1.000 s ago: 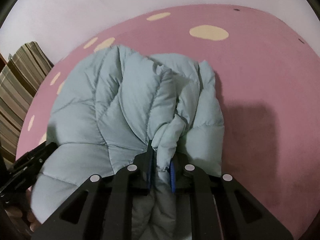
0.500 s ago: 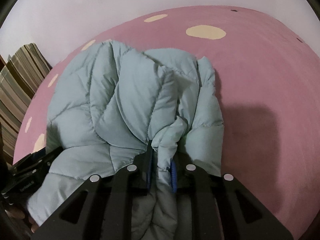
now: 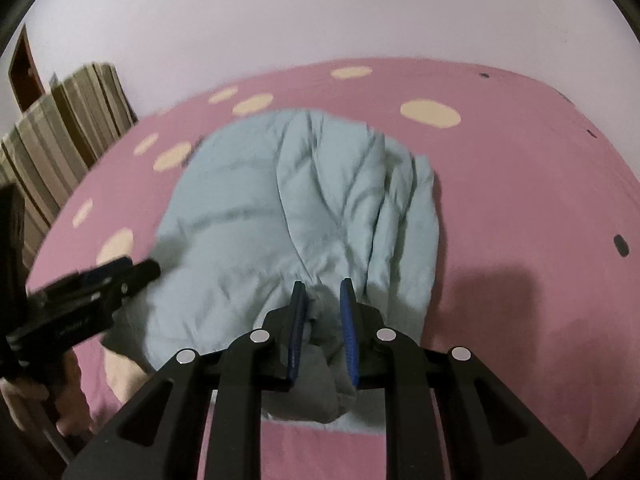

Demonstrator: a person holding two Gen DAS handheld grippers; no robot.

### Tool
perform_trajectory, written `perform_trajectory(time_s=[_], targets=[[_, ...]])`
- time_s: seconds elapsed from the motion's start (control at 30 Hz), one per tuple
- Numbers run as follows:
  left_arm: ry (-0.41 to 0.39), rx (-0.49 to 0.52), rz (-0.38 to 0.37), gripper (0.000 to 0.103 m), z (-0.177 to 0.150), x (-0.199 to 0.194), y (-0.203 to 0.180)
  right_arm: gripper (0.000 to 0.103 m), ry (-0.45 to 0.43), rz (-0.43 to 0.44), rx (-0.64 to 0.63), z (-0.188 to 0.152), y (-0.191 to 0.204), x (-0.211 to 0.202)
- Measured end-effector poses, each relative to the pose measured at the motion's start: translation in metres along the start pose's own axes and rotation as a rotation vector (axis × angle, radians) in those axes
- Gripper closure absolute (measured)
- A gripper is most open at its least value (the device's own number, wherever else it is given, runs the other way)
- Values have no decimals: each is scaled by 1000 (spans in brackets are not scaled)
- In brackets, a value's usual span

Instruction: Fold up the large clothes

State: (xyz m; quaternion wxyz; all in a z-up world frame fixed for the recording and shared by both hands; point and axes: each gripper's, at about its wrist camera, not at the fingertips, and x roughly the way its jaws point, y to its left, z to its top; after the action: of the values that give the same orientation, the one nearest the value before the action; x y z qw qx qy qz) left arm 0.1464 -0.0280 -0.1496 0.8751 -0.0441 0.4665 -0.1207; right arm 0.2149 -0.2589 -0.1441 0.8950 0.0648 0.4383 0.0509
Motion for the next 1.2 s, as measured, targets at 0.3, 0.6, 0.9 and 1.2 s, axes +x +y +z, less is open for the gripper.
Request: perform_trajectory(time_s=[0.3, 0.6, 0.9, 1.2], targets=[[49, 74, 27, 41, -11, 32, -11, 86, 95, -2, 30, -21, -14, 45], [47, 30, -18, 38, -12, 41, -2, 84, 62, 15, 59, -26, -18, 47], [-39, -39, 54, 18, 14, 1, 21, 80, -14, 13, 50, -10, -17, 4], [-51, 43, 16, 19, 77, 32, 10, 80, -85, 7, -4, 67, -15, 19]])
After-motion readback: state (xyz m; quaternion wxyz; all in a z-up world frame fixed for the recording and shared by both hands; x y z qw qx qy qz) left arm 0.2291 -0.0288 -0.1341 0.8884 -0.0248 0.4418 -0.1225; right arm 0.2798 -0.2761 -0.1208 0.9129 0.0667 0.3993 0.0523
